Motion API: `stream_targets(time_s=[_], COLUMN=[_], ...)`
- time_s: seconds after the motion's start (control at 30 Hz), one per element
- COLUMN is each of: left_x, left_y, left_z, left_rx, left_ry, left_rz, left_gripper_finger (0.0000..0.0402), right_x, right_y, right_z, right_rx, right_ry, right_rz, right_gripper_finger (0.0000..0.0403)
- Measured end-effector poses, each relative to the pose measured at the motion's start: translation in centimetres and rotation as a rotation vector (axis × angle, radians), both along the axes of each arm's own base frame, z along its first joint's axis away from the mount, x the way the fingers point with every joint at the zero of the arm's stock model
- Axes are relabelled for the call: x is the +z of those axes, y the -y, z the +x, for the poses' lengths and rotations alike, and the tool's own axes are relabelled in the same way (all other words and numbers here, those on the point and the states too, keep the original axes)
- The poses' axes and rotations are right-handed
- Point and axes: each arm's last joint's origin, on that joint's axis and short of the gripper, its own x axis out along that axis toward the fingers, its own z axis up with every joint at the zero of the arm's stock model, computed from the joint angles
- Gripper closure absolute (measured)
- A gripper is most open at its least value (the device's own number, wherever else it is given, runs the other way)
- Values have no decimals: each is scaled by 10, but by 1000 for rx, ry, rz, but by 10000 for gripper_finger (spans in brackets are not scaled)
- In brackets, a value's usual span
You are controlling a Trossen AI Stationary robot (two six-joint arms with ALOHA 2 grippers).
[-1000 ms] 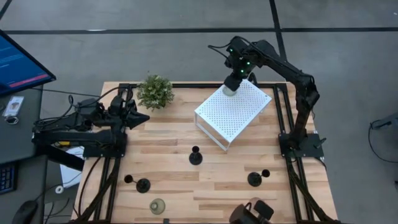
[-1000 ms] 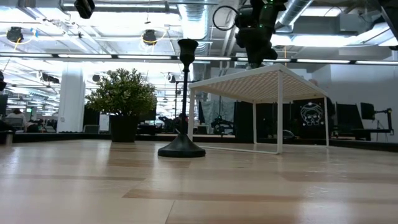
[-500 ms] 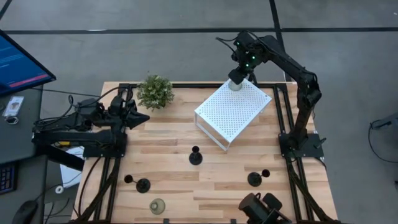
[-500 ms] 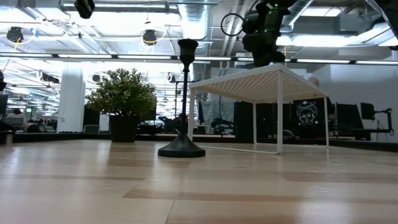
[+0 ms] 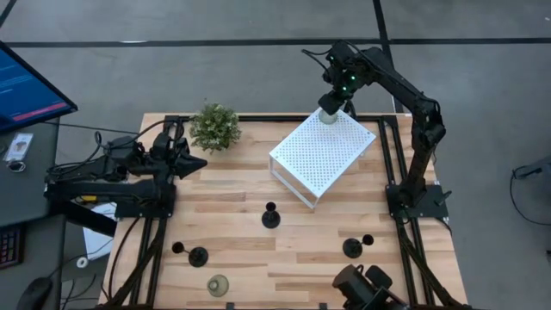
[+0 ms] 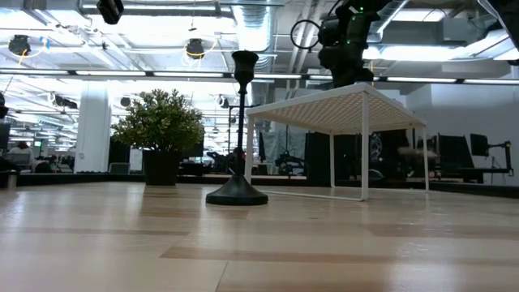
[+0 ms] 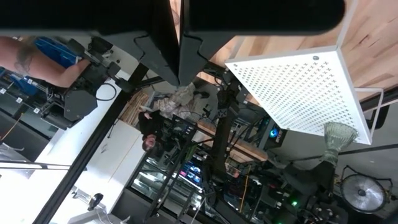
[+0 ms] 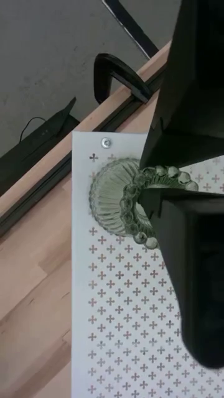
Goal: Pick & Place candle stick holders
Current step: Put the top green glass candle holder on the shelf
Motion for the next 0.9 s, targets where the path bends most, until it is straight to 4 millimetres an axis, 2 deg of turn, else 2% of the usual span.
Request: stream_targets(time_s=[0.17,0.4,0.53,0.67,0.9], left_x=[0,0,0,0,0], left_y=[0,0,0,0,0], left_z=[0,0,0,0,0], left_rx=[0,0,0,0,0], left_ry=[0,0,0,0,0], left_rz=[0,0,0,0,0], left_gripper_finger=[392,395,393,394,393], right_x=[2,10,17,21,24], right_y=[-4,-10,-15,-19,-24], right_z=[2,-2,-8,-12,-12], right_rx=[9,4,-5,-6,3], right_ry=[-9,-6,-20,-16,-15], right_rz=[-12,-37,-52,-55,-46], right_gripper_finger=[318,231,196,185,189])
